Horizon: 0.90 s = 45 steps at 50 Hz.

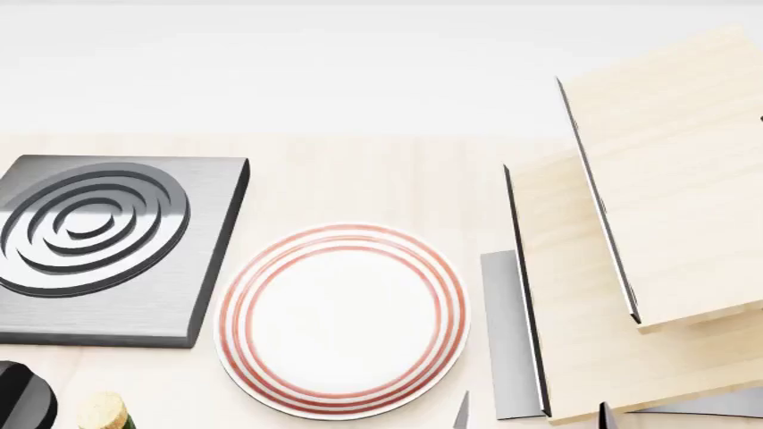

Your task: Pick up the akita bowl and put it on the plate.

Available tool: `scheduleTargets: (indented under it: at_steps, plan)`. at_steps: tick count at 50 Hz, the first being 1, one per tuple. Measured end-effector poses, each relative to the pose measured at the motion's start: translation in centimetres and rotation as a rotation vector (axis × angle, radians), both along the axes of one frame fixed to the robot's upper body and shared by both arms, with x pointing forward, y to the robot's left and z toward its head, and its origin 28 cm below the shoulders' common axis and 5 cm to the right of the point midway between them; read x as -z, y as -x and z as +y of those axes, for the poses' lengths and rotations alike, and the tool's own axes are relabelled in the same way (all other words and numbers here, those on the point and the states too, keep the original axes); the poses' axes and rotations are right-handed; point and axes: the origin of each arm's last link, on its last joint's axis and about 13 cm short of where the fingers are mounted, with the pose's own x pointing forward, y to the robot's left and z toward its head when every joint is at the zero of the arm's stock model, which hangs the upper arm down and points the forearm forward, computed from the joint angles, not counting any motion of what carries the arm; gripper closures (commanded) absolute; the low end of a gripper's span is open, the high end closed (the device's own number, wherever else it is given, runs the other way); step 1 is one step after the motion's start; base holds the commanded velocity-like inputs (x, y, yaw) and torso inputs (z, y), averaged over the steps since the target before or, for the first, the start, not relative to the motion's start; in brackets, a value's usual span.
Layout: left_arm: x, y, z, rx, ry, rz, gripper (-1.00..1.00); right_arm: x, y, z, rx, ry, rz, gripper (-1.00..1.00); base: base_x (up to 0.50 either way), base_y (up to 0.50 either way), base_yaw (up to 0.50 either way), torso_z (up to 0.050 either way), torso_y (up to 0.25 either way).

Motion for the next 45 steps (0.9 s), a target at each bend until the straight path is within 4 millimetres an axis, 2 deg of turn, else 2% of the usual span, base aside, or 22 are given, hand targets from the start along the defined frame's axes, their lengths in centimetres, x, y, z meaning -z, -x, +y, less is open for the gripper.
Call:
scheduleTargets:
  at_steps: [45]
  plan:
    - [1.8,-0.7,-0.1,0.0,0.026,0.056,-1.0,0.2,0.0,0.0,-0.005,-0.003,0.007,-1.0,0.0,0.0,0.0,0.0,0.0]
